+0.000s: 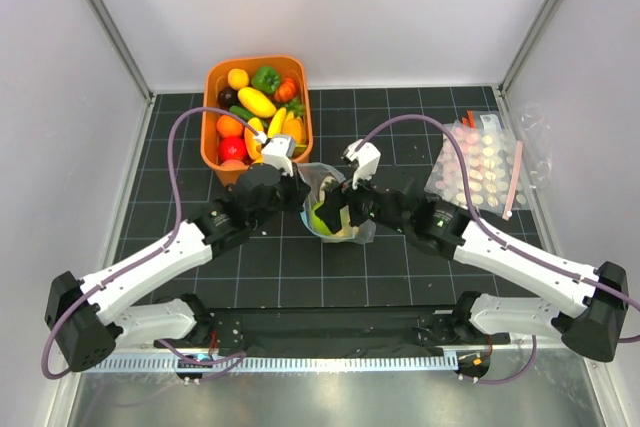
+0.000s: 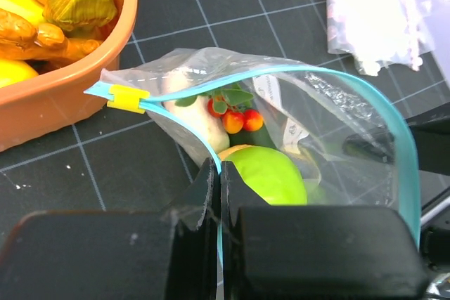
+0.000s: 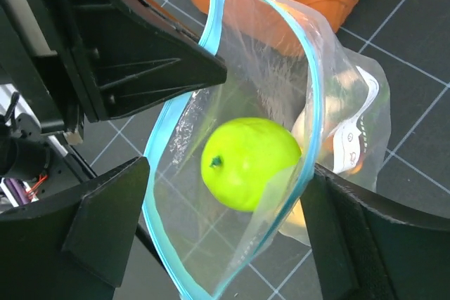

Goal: Place the food in the zip-top bag and seal the zipper
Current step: Adjust the zipper food storage bag at the center of the board.

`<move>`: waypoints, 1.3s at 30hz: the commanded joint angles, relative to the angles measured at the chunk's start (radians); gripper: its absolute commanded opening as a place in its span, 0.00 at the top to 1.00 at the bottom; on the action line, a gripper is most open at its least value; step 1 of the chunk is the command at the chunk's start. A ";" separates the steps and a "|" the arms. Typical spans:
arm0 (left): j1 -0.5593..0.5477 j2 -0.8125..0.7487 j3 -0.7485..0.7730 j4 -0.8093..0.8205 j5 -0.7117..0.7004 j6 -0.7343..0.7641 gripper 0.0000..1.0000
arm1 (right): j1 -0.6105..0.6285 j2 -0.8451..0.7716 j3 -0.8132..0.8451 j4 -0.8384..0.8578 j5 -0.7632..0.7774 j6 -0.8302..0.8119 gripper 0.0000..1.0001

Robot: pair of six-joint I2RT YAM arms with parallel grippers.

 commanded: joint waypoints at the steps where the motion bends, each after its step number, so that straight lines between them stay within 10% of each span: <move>1: 0.012 -0.040 0.005 0.020 0.035 -0.040 0.99 | 0.006 -0.002 0.017 0.029 -0.019 -0.041 0.11; 13: 0.043 -0.015 0.016 -0.013 0.052 -0.051 1.00 | 0.006 -0.048 0.016 -0.005 0.153 -0.056 0.38; 20: 0.069 -0.018 0.011 -0.016 0.029 -0.048 1.00 | 0.024 -0.017 0.054 -0.057 0.118 -0.059 0.99; 29: 0.087 0.008 -0.015 0.076 0.109 0.033 1.00 | 0.150 0.093 0.112 -0.045 0.005 -0.124 0.98; 39: 0.087 -0.010 -0.119 0.340 0.235 0.150 1.00 | 0.162 0.041 0.076 0.003 0.024 -0.118 0.59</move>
